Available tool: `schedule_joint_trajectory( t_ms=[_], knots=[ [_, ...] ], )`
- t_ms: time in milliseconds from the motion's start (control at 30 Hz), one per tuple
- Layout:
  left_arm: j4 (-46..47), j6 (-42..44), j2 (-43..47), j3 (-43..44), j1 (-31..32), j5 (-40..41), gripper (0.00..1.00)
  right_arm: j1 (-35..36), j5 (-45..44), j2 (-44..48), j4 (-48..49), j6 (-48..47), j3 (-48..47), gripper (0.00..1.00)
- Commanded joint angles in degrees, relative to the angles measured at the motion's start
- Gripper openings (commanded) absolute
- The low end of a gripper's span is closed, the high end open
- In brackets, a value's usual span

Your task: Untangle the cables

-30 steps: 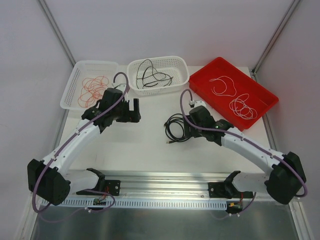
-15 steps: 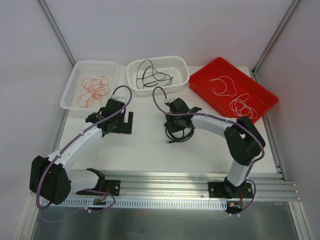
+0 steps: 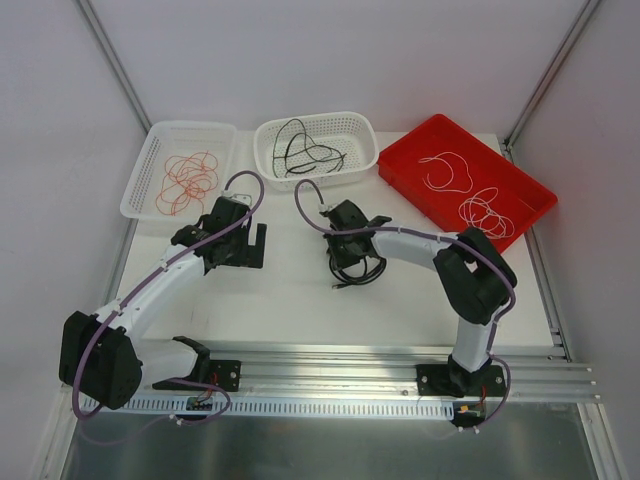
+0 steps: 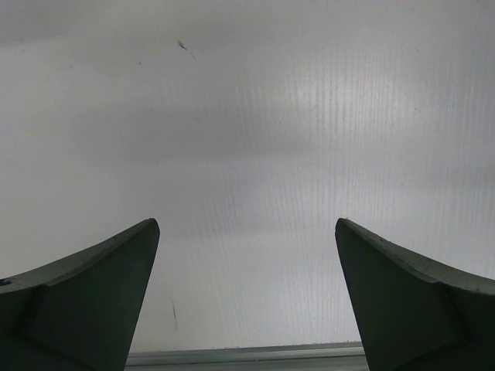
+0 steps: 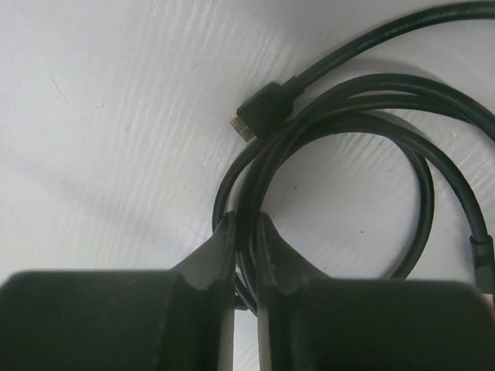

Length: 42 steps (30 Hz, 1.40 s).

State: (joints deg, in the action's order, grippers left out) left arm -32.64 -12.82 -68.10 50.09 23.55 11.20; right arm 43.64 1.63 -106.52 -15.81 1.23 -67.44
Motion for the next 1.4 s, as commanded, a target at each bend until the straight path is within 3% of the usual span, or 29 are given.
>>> schedule_joint_trajectory(
  t_ms=[0, 100, 267, 567, 700, 867, 1000, 1033, 1233, 1367],
  knots=[
    [-0.58, 0.52, 0.68, 0.01, -0.26, 1.98, 0.99, 1.88, -1.19, 3.85, -2.28, 0.26, -0.94, 0.07],
    [-0.58, 0.51, 0.68, 0.1, -0.26, 1.81, 0.99, 3.38, -4.79, 9.56, -5.89, 0.17, -2.34, 0.01],
    [-0.58, 0.34, 1.21, 0.01, -0.26, 1.19, 0.99, 4.7, -5.23, 18.96, -11.16, 0.61, -5.07, 0.01],
    [-0.41, 0.25, 1.21, 0.1, -0.26, -0.21, 0.99, 4.79, 0.11, 34.52, -6.52, 3.42, 0.02, 0.01],
    [-0.23, 0.07, 1.3, 0.28, -0.26, -1.27, 0.99, 4.79, 2.06, 36.91, -3.88, 4.3, 2.13, 0.01],
    [-0.14, 0.07, 0.77, 0.19, -0.35, -0.83, 0.99, 5.31, 2.06, 31.22, -4.4, 6.23, 4.24, 0.03],
    [-0.14, 0.08, 0.95, 0.19, -0.35, -0.31, 0.99, 7.25, 0.58, 26.29, -4.57, 7.11, 5.21, 0.13],
    [-0.14, 0.07, 0.86, 0.19, -0.35, -0.04, 0.99, 7.77, -1.78, 25.41, -6.06, 7.2, 5.04, 0.2],
    [-0.05, -0.01, 0.6, 0.28, -0.35, -0.57, 0.99, 9.01, -16.54, 25.22, -12.74, 7.91, 3.81, 0.43],
    [-0.14, 0.07, 0.51, 0.19, -0.35, -0.74, 0.99, 8.57, -23.85, 25.57, -15.56, 8.87, 4.24, 0.48]
  ],
)
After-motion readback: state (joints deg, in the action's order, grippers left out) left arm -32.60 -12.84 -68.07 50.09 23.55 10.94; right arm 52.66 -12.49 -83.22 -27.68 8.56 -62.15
